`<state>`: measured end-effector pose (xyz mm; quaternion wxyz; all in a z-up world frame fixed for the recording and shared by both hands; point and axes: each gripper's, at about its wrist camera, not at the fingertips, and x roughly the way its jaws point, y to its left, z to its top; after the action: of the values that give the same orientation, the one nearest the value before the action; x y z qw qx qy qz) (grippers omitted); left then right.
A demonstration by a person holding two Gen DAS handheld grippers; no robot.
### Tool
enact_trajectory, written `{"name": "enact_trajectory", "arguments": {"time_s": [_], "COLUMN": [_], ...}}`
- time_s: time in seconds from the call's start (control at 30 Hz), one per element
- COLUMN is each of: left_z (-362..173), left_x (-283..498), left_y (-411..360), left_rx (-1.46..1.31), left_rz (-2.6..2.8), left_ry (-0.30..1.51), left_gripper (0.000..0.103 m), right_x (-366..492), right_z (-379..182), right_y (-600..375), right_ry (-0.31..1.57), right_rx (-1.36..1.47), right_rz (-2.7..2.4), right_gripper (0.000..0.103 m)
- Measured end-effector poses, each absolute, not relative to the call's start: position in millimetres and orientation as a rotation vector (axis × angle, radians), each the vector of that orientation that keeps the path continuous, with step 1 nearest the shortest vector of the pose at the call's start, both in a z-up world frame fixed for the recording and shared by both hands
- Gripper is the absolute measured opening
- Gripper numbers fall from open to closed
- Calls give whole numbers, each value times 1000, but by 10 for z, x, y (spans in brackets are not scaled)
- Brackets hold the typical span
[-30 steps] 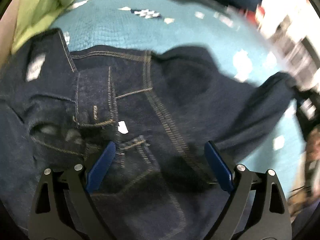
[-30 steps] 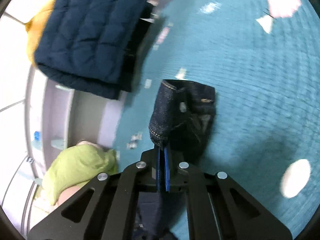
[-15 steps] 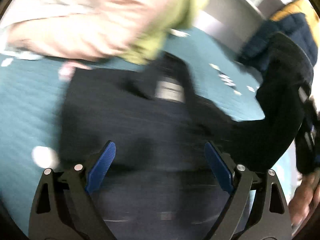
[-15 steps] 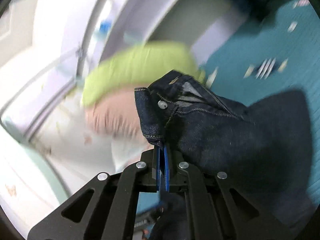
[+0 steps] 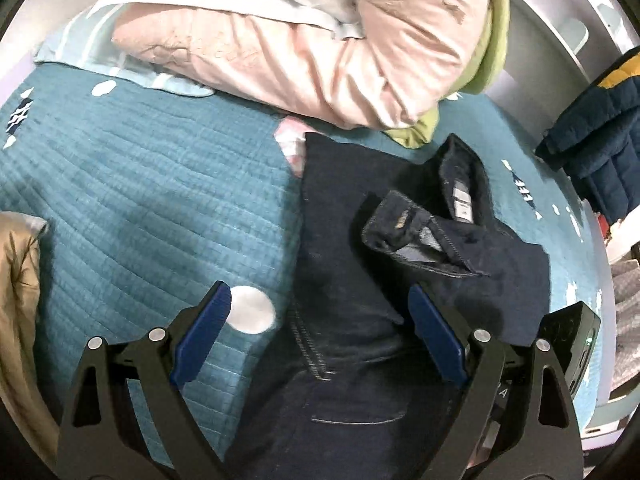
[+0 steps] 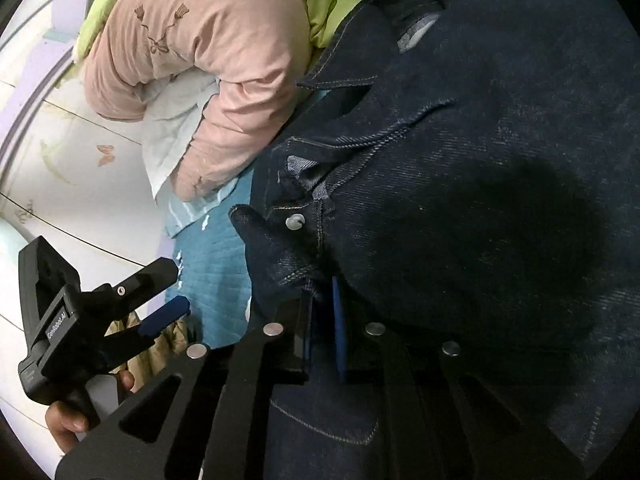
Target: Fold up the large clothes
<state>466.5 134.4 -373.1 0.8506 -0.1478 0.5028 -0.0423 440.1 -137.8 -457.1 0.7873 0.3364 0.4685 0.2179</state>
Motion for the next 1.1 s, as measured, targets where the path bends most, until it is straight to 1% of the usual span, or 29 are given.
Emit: {"name": "enact_trajectory", "arguments": {"time_s": [0.03, 0.07, 0.1, 0.13, 0.27, 0.37, 0.43, 0.47, 0.5, 0.57, 0.63, 0.67, 0.73, 0.8, 0.87, 0.93, 1.0, 1.1], "left_z": [-3707, -3668, -3640, -3559, -3456, -3555, -3714, -3855, -3949, -4251, -4410, -4435, -4353, -4182, -3913, -3770, -3801, -3933], "left_x": [4655, 4645, 4641, 4624, 4709, 4811, 4881, 4925, 4946, 5027, 5058, 5069, 5080, 5102, 5208, 5425, 5716, 6107], "left_y": [1286, 1226, 1161, 1093, 873, 628, 481, 396, 358, 302, 291, 274, 280, 380, 594, 821, 983, 1116], "left_rx": [-309, -304, -299, -301, -325, -283, -253, -223, -206, -159, -148, -140, -148, -207, -248, -239, -242, -190], "left_rz": [-106, -123, -126, -143, -202, -259, -289, -289, -285, -255, -246, -250, -271, -313, -331, -254, -186, -107], "left_ry": [1054, 1041, 1026, 995, 994, 1057, 1101, 1147, 1176, 1265, 1289, 1289, 1281, 1252, 1186, 1172, 1236, 1275], "left_gripper": [90, 90, 90, 90, 90, 90, 90, 90, 90, 90, 90, 91, 91, 91, 91, 92, 92, 92], "right_x": [4418, 4358, 4274, 4192, 3945, 3815, 3846, 3876, 3916, 3995, 4057, 4073, 4098, 4127, 4196, 4375, 4548, 4873], "right_z": [-4479, -4357, -4225, -4125, -3875, -3826, -3911, -4003, -4104, -4287, -4473, -4475, -4401, -4200, -4016, -3877, -3826, -3861], "right_y": [-1347, -1329, -1331, -1345, -1521, -1900, -2193, -2315, -2433, -2558, -2588, -2581, -2584, -2727, -2939, -3249, -3495, -3834], "right_ry": [1007, 996, 961, 920, 907, 888, 914, 943, 981, 1043, 1091, 1100, 1115, 1076, 1044, 1043, 1065, 1132], "right_rx": [689, 628, 586, 557, 477, 444, 468, 494, 524, 549, 568, 567, 571, 663, 672, 674, 662, 631], "right_rz": [468, 461, 441, 417, 361, 237, 154, 133, 127, 112, 134, 142, 164, 229, 211, 150, 88, -27], "right_gripper": [19, 45, 91, 96, 95, 95, 92, 88, 86, 86, 85, 86, 87, 87, 87, 87, 87, 87]}}
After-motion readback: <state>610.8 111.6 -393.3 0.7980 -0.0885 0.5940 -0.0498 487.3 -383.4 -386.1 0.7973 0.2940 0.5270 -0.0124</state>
